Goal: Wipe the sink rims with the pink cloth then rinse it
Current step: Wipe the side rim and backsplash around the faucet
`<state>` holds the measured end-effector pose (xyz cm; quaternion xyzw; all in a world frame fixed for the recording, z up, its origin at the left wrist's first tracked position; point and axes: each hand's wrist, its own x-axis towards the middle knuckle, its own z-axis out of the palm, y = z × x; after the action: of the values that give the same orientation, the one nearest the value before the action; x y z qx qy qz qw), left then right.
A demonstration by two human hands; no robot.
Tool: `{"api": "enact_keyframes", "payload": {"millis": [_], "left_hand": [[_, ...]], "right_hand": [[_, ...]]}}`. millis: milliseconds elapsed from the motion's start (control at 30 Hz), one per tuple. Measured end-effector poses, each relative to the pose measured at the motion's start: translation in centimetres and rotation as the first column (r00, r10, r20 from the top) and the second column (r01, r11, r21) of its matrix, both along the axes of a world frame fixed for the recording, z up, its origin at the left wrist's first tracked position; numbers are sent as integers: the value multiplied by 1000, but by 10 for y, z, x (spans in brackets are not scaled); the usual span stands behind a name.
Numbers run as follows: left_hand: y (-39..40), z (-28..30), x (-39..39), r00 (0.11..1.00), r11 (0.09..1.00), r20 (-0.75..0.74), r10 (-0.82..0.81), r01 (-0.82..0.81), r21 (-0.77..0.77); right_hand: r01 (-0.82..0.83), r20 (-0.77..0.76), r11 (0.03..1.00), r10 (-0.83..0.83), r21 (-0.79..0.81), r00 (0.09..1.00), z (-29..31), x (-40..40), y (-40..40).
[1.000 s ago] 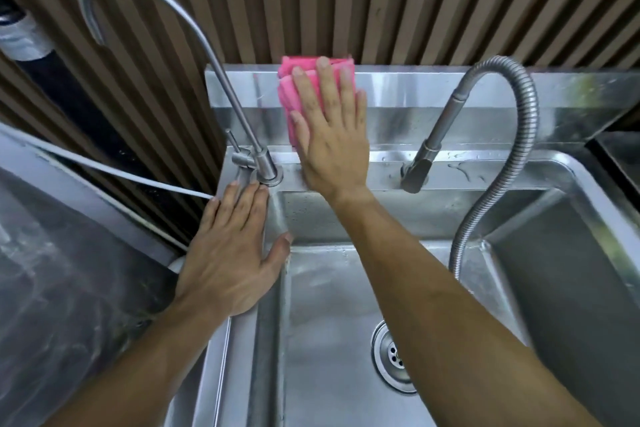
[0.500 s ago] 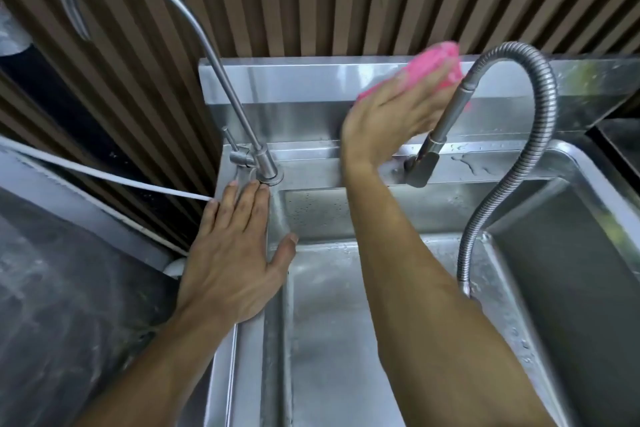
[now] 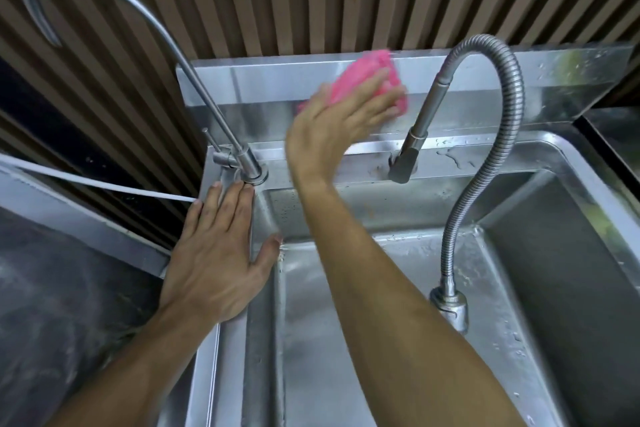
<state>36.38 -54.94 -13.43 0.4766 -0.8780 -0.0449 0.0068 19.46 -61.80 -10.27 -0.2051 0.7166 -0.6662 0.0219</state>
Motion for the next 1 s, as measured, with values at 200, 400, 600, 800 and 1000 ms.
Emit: {"api": "enact_keyframes", "payload": {"millis": [200, 400, 600, 800, 1000], "left_hand": [[-1, -2, 1, 1000, 1000, -22, -4, 4, 5], [-1, -2, 2, 1000, 1000, 1, -3, 3, 0], [0, -1, 1, 1000, 1000, -6, -2, 2, 4], [-1, -1, 1, 1000, 1000, 14, 5, -5, -2], [-2, -4, 1, 1000, 1000, 4, 12, -12, 7]], "right_hand": [[-23, 104, 1000, 23, 1, 994, -6, -2, 0], [182, 471, 979, -119, -90, 874, 20, -38, 4], [-163, 409, 980, 198, -118, 891, 16, -10, 27], [-70, 219, 997, 63, 24, 974, 31, -25, 35], [-418, -427, 674, 723, 609, 544, -16, -20, 77]]}}
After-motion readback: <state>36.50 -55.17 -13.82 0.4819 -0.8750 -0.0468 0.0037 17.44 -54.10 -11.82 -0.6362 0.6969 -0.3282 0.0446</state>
